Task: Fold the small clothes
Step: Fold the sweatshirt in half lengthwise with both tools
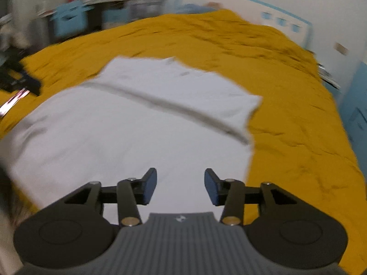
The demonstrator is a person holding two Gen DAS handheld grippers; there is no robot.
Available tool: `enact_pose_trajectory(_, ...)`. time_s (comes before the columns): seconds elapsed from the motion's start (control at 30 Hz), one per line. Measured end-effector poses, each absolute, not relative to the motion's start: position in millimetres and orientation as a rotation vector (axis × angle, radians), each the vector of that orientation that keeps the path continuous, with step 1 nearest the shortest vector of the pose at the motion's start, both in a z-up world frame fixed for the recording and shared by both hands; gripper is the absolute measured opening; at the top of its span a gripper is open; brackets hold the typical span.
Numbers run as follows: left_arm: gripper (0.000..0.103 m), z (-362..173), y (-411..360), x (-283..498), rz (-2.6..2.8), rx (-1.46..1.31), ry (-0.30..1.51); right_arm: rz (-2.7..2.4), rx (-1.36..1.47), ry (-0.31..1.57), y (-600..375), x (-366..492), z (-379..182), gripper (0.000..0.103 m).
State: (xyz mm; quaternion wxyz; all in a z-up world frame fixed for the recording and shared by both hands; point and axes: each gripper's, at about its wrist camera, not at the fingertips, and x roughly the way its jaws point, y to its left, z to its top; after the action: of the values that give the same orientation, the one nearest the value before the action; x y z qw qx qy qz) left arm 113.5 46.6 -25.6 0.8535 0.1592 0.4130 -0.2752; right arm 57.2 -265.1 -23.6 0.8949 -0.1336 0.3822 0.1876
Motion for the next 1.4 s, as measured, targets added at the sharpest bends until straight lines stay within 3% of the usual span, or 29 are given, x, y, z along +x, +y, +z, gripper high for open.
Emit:
enact_pose_trajectory(0.23,0.072,-44.8,31.7,58.6,-0.67,0.537,0.889,0.527,-0.466,0.891,-238.7,-2.3,-57.4,0.051)
enact_pose_trajectory(0.67,0.073,-124.0,0.3,-11.9,-0.572,1.024,0.795,0.5,-0.69,0.933,-244.4,-21.4,-84.3,0.057)
enact_pose_trajectory(0.77,0.057,-133.8,-3.4,-17.8,-0.529,1.091,0.755,0.506,-0.747,0.936,-240.8,-25.3,-92.6,0.057)
enact_pose_trajectory(0.83,0.031,-127.3,-1.9,-16.7,-0.533,1.06,0.759,0.51,-0.786,0.928,-239.6,-27.1,-95.5,0.057)
enact_pose_trajectory(0.9,0.011,-114.8,3.5,-10.9,-0.537,0.983,0.766,0.518,-0.805,0.923,-239.4,-29.0,-94.9,0.057)
enact_pose_trajectory(1.3,0.006,-22.3,17.0,23.1,-0.457,0.585,0.683,0.499,-0.883,0.918,-250.3,-28.1,-101.7,0.055)
enact_pose_trajectory(1.33,0.006,-19.0,16.7,25.0,-0.455,0.574,0.671,0.496,-0.886,0.914,-249.6,-28.2,-102.7,0.053)
enact_pose_trajectory(1.4,0.007,-11.0,15.5,28.5,-0.448,0.548,0.66,0.478,-0.91,0.9,-247.7,-29.7,-105.1,0.033)
